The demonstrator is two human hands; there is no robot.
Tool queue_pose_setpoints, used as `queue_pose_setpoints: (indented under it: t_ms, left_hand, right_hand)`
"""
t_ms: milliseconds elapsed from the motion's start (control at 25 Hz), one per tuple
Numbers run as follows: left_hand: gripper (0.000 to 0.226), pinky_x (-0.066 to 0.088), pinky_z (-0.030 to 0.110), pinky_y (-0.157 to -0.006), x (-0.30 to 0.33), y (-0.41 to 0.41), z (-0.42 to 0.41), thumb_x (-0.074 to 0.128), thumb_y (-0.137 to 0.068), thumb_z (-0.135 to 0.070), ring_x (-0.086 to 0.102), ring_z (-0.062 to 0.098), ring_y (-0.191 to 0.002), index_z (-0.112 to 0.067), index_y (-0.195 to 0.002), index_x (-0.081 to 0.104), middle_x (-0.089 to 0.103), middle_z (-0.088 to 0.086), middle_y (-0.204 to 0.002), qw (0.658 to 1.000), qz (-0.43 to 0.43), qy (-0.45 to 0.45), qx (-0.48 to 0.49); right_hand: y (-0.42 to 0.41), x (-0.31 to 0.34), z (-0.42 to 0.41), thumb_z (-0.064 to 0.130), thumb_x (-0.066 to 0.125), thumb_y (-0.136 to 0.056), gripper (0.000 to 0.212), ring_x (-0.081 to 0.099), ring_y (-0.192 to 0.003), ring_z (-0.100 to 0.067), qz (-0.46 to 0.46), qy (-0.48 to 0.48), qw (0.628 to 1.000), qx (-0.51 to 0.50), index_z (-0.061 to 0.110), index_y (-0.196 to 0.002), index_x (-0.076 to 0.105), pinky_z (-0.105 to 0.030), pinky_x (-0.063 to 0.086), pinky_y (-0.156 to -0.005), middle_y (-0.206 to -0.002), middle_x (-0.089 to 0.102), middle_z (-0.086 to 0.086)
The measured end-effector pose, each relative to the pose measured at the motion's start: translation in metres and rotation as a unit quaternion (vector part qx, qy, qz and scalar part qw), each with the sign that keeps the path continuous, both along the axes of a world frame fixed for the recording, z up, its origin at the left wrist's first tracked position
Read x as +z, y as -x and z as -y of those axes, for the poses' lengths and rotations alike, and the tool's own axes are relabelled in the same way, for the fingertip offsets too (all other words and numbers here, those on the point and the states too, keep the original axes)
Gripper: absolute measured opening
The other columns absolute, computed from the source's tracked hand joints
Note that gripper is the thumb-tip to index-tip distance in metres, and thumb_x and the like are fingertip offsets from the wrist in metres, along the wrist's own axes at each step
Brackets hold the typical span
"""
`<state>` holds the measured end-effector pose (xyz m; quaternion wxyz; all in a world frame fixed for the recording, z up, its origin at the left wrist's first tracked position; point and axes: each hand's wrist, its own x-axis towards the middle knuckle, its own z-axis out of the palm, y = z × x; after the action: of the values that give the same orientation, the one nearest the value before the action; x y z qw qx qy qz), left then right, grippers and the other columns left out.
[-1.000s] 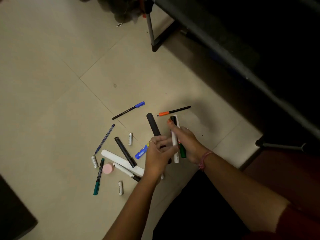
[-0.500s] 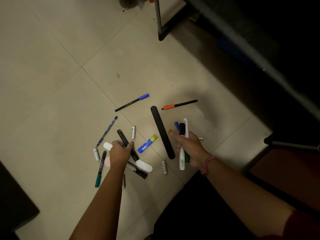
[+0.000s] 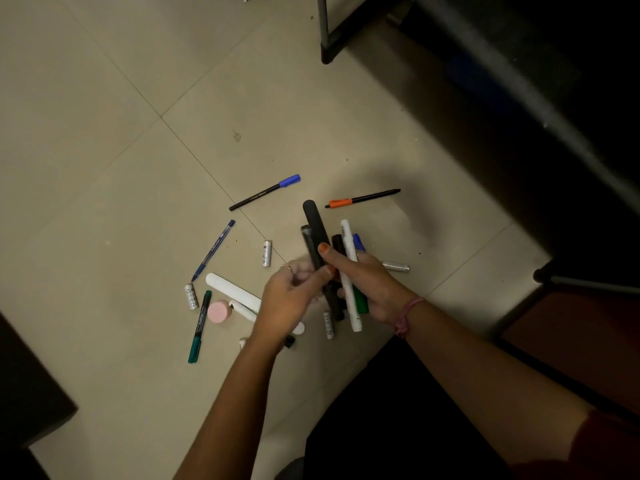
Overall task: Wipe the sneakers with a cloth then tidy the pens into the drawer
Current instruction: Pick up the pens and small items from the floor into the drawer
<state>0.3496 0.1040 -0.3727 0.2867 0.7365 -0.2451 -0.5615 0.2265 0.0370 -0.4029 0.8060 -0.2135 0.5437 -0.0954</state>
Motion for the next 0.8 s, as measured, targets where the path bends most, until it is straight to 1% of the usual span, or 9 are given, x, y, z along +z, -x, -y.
queue_pose_setpoints:
  t_ms: [80, 120, 160, 240, 320, 360, 480, 680, 800]
  left_hand:
    - [0.010, 0.050, 0.015, -0.065, 0.006, 0.010, 0.005, 0.067, -0.089, -0.021, 0.062, -0.002, -0.065, -0.013, -0.094, 0.066, 0.067, -0.010, -0.074, 0.996, 0.004, 0.017, -0.088]
    - [0.013, 0.050, 0.013, -0.066, 0.007, 0.011, 0.006, 0.069, -0.087, -0.023, 0.063, -0.004, -0.068, -0.015, -0.097, 0.067, 0.069, -0.011, -0.078, 0.994, 0.007, 0.025, -0.110]
    - [0.013, 0.050, 0.012, -0.066, 0.006, 0.010, 0.006, 0.069, -0.087, -0.026, 0.064, -0.004, -0.069, -0.018, -0.097, 0.068, 0.069, -0.011, -0.080, 0.993, 0.012, 0.029, -0.110]
    - [0.012, 0.052, 0.016, -0.062, 0.000, 0.002, -0.001, 0.066, -0.089, -0.032, 0.064, 0.001, -0.064, -0.020, -0.087, 0.067, 0.069, -0.008, -0.076, 0.999, 0.042, 0.006, -0.013]
    - [0.023, 0.052, 0.024, -0.057, -0.019, -0.013, -0.018, 0.059, -0.093, -0.032, 0.060, 0.010, -0.056, -0.013, -0.081, 0.062, 0.066, 0.001, -0.070, 0.982, 0.122, -0.086, 0.114]
    - [0.027, 0.052, 0.027, -0.058, -0.029, -0.022, -0.030, 0.057, -0.094, -0.033, 0.059, 0.013, -0.055, -0.009, -0.083, 0.060, 0.065, 0.005, -0.069, 0.966, 0.162, -0.156, 0.125]
    - [0.036, 0.056, 0.032, -0.064, -0.058, -0.039, -0.065, 0.053, -0.095, -0.039, 0.063, 0.018, -0.055, -0.003, -0.090, 0.058, 0.066, 0.009, -0.071, 0.924, 0.223, -0.309, 0.042]
    - [0.032, 0.047, 0.025, -0.053, -0.072, -0.040, -0.079, 0.053, -0.096, -0.031, 0.060, 0.016, -0.054, 0.000, -0.098, 0.060, 0.066, 0.010, -0.078, 0.929, 0.212, -0.302, 0.033]
    - [0.029, 0.049, 0.029, -0.060, -0.062, -0.040, -0.072, 0.053, -0.094, -0.028, 0.057, 0.018, -0.058, 0.000, -0.087, 0.058, 0.061, 0.011, -0.072, 0.936, 0.207, -0.273, 0.081]
  right_hand:
    - [0.000, 0.002, -0.001, 0.044, 0.078, -0.069, 0.054, 0.069, -0.086, -0.027, 0.013, -0.016, 1.000, 0.009, 0.005, -0.105, 0.066, -0.037, 0.057, -0.074, -0.092, 0.071, -0.013]
    - [0.003, 0.002, -0.001, 0.042, 0.077, -0.071, 0.052, 0.070, -0.087, -0.027, 0.011, -0.014, 1.000, 0.003, 0.004, -0.105, 0.067, -0.036, 0.057, -0.075, -0.093, 0.072, -0.014]
    - [0.007, 0.002, 0.001, 0.039, 0.075, -0.076, 0.044, 0.070, -0.084, -0.024, 0.005, -0.008, 1.000, -0.004, 0.004, -0.102, 0.068, -0.034, 0.057, -0.073, -0.091, 0.072, -0.012]
    - [0.015, 0.002, 0.004, 0.035, 0.070, -0.082, 0.026, 0.066, -0.070, -0.014, -0.017, 0.003, 0.999, -0.030, 0.010, -0.090, 0.068, -0.026, 0.053, -0.062, -0.076, 0.070, -0.003]
    - [0.020, 0.001, 0.005, 0.034, 0.069, -0.083, 0.018, 0.057, -0.059, -0.010, -0.041, 0.004, 0.997, -0.061, 0.017, -0.081, 0.063, -0.021, 0.048, -0.053, -0.067, 0.063, 0.001]
    - [0.022, 0.000, 0.004, 0.033, 0.070, -0.083, 0.019, 0.054, -0.056, -0.009, -0.053, 0.006, 0.996, -0.068, 0.017, -0.079, 0.061, -0.021, 0.046, -0.053, -0.065, 0.060, 0.002]
    - [0.024, -0.001, 0.000, 0.031, 0.073, -0.080, 0.021, 0.053, -0.056, -0.009, -0.083, 0.012, 0.994, -0.069, 0.016, -0.084, 0.059, -0.023, 0.047, -0.059, -0.065, 0.058, 0.002]
    - [0.022, 0.001, -0.003, 0.030, 0.071, -0.082, 0.020, 0.050, -0.056, -0.010, -0.083, 0.021, 0.995, -0.046, 0.018, -0.075, 0.057, -0.024, 0.045, -0.060, -0.064, 0.055, 0.001]
    - [0.019, 0.005, -0.004, 0.026, 0.074, -0.079, 0.023, 0.048, -0.051, -0.010, -0.067, 0.003, 0.997, -0.024, 0.016, -0.073, 0.055, -0.025, 0.044, -0.053, -0.059, 0.052, 0.001]
